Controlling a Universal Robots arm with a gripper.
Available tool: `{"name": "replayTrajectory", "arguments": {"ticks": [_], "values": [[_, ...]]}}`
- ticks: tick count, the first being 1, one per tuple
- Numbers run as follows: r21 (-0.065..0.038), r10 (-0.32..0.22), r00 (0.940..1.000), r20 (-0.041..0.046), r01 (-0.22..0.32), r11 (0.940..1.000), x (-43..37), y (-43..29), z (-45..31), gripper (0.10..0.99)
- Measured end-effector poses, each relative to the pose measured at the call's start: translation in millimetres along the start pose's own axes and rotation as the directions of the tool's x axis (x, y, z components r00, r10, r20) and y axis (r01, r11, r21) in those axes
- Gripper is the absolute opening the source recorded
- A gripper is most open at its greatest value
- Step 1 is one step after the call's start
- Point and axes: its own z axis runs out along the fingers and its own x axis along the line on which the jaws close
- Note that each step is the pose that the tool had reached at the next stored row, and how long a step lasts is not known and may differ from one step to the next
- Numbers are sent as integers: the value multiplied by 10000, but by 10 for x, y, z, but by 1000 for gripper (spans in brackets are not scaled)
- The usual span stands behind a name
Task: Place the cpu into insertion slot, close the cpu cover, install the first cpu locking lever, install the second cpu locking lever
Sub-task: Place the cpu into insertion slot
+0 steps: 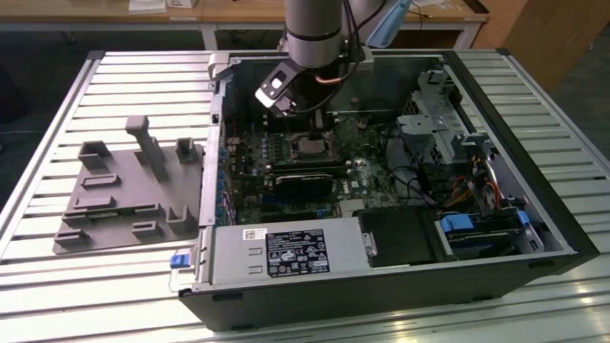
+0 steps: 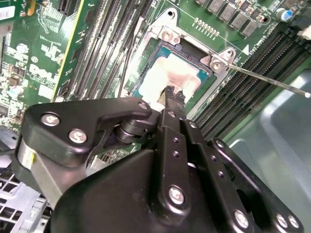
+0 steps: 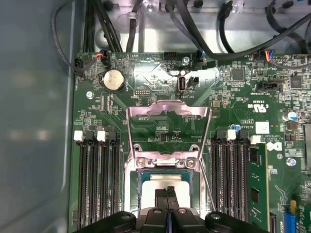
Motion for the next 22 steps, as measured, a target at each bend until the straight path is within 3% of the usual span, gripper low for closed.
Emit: {"name": "replayTrajectory", "arguments": {"ticks": [15,22], "values": [[-1,3,10000,-31,-3,10000,5,33,-366,106],[-1,2,10000,-31,-2,10000,5,35,-388,106]]}}
